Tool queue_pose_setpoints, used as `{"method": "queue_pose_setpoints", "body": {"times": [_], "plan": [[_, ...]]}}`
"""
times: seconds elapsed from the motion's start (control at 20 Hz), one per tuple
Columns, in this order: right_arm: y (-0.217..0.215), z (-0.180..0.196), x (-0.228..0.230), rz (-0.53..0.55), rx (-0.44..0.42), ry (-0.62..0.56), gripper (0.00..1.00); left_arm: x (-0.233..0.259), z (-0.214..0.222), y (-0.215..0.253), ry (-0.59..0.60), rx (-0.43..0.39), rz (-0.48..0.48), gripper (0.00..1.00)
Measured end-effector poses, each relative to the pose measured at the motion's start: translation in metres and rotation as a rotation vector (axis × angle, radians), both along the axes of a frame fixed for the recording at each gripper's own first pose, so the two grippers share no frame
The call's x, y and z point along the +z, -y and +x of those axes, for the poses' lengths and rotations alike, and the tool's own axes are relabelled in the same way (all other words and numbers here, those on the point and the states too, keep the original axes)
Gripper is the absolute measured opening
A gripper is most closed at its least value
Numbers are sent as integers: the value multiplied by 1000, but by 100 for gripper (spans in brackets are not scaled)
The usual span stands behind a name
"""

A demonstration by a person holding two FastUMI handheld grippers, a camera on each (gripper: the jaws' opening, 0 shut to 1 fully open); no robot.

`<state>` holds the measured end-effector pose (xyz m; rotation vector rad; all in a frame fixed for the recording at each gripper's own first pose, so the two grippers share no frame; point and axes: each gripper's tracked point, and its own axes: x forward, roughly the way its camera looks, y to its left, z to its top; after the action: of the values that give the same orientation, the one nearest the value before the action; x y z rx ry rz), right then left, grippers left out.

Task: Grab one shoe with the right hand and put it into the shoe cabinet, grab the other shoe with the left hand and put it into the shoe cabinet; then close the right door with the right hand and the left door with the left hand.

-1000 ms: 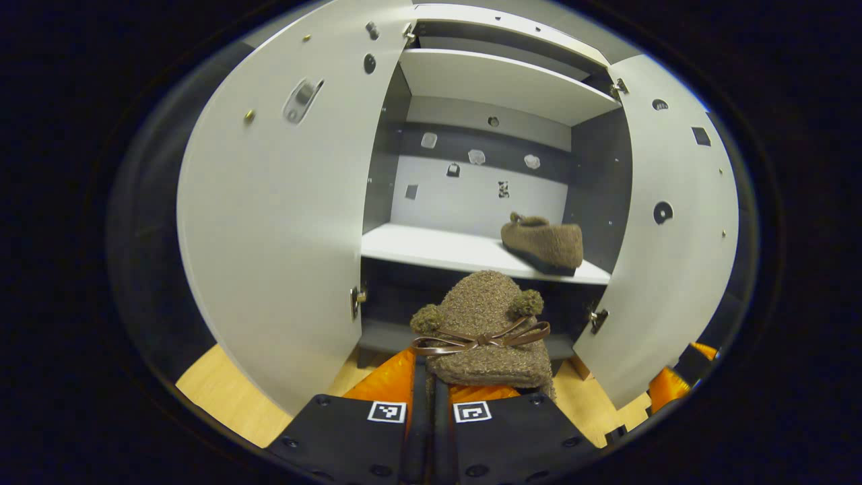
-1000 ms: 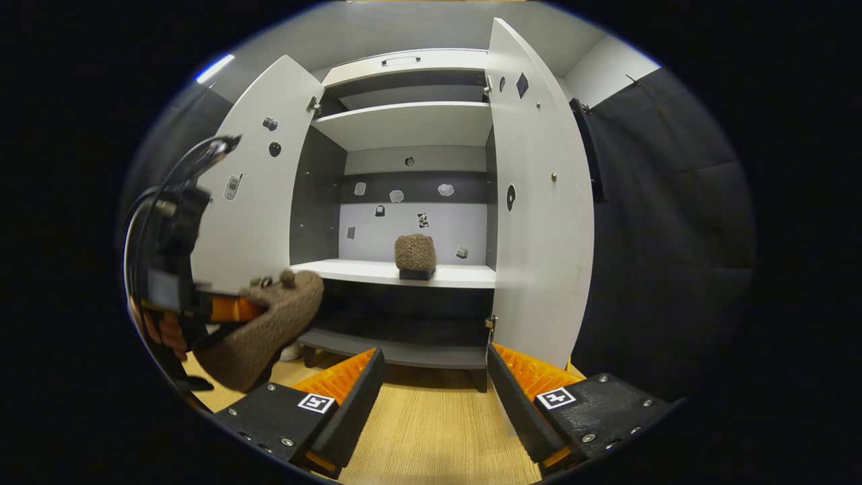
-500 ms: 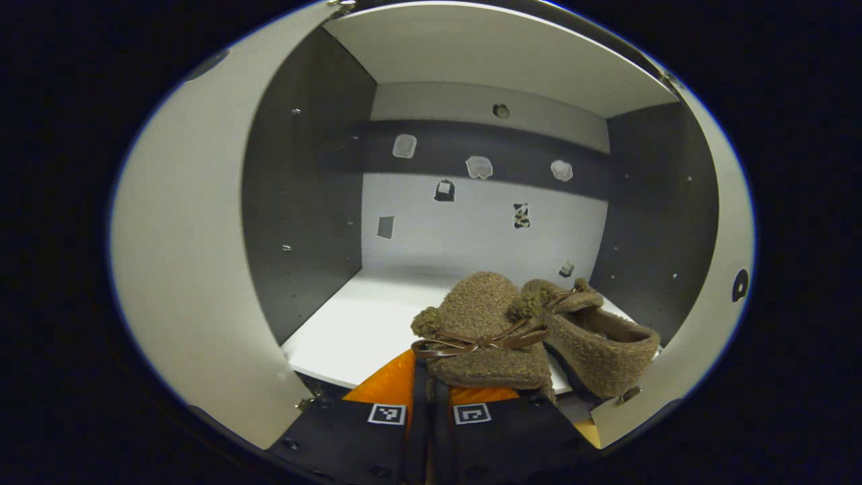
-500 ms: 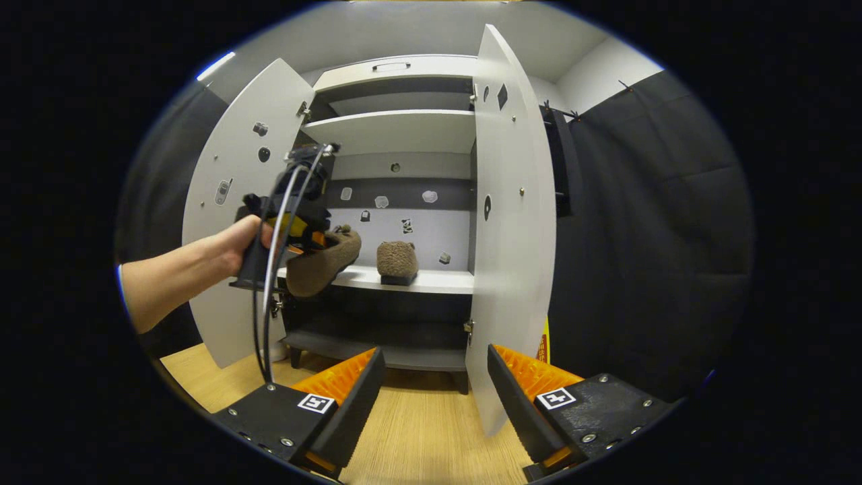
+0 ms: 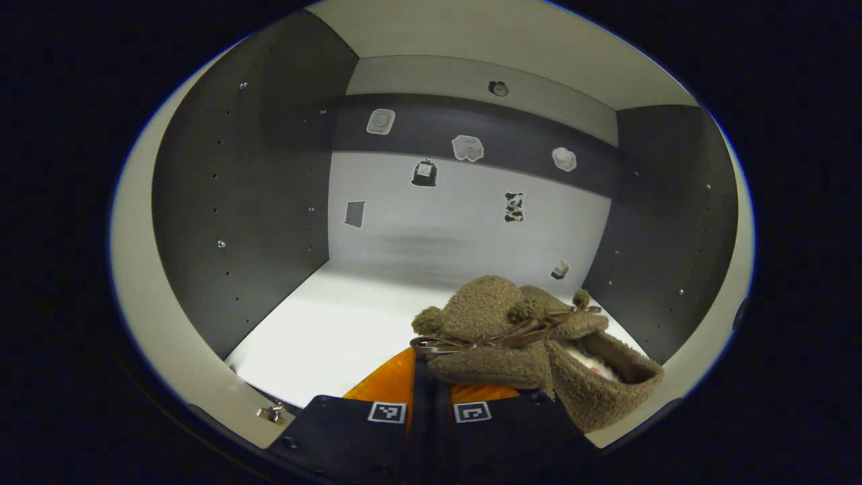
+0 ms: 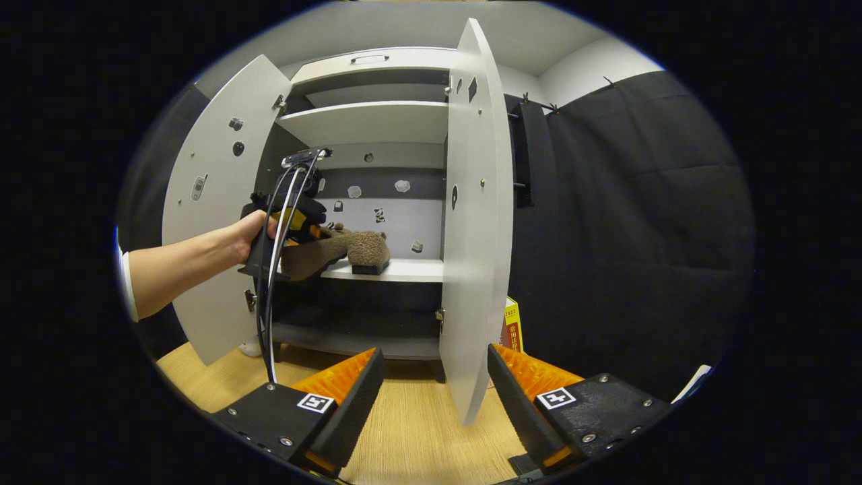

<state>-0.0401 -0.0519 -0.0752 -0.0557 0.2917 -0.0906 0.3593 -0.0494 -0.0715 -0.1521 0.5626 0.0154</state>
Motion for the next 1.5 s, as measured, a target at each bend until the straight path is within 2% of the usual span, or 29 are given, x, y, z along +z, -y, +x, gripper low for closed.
{"method": "queue_pose_setpoints", "body": {"times": [0.1,0.15,0.2,0.25,0.3,0.4,0.45,0.55,0.6,0.75,0.8,0.85,0.95,1.0,1.15,1.2,1.35,1.4,1.5], "plan": [[-5,-6,0,-3,1,-8,93,-10,16,-6,-42,-7,35,11],[-8,-9,-1,-5,5,-15,89,-18,24,-5,-66,-16,52,12],[-9,-13,-2,-6,8,-17,93,-25,29,-5,-85,-20,65,13],[-9,-15,-2,-10,6,-19,94,-30,32,-3,-96,-27,81,14],[-7,-17,-2,-13,1,-23,94,-30,35,-5,-95,-24,112,24],[-4,-20,-3,-8,-15,-27,94,-28,38,-4,-86,-26,132,35],[-2,-21,-2,-3,-22,-26,89,-27,37,-7,-83,-21,142,36],[0,-25,-2,2,-31,-24,89,-24,37,-9,-70,-13,136,49],[2,-25,-1,2,-36,-22,89,-23,36,-12,-66,-10,135,65],[7,-26,-2,-2,-42,-23,89,-23,31,-24,-63,19,123,80],[9,-26,-3,-3,-44,-26,89,-23,27,-28,-63,32,113,92],[9,-26,-4,-1,-46,-28,89,-24,22,-32,-67,43,104,95],[10,-24,-3,8,-46,-27,89,-16,16,-30,-33,37,39,97],[10,-23,-3,13,-45,-24,94,-11,13,-25,-9,24,1,97],[7,-18,-2,18,-43,-23,94,2,4,-14,51,-35,-64,97],[6,-18,-1,20,-43,-20,89,9,0,-10,86,-53,-80,98],[0,-16,3,20,-46,-20,89,39,-12,-5,231,-91,-120,97],[-1,-16,5,16,-52,-18,94,56,-19,-7,290,-94,-120,97],[-3,-14,10,7,-77,-12,94,84,-38,-7,377,-117,-129,99]]}}
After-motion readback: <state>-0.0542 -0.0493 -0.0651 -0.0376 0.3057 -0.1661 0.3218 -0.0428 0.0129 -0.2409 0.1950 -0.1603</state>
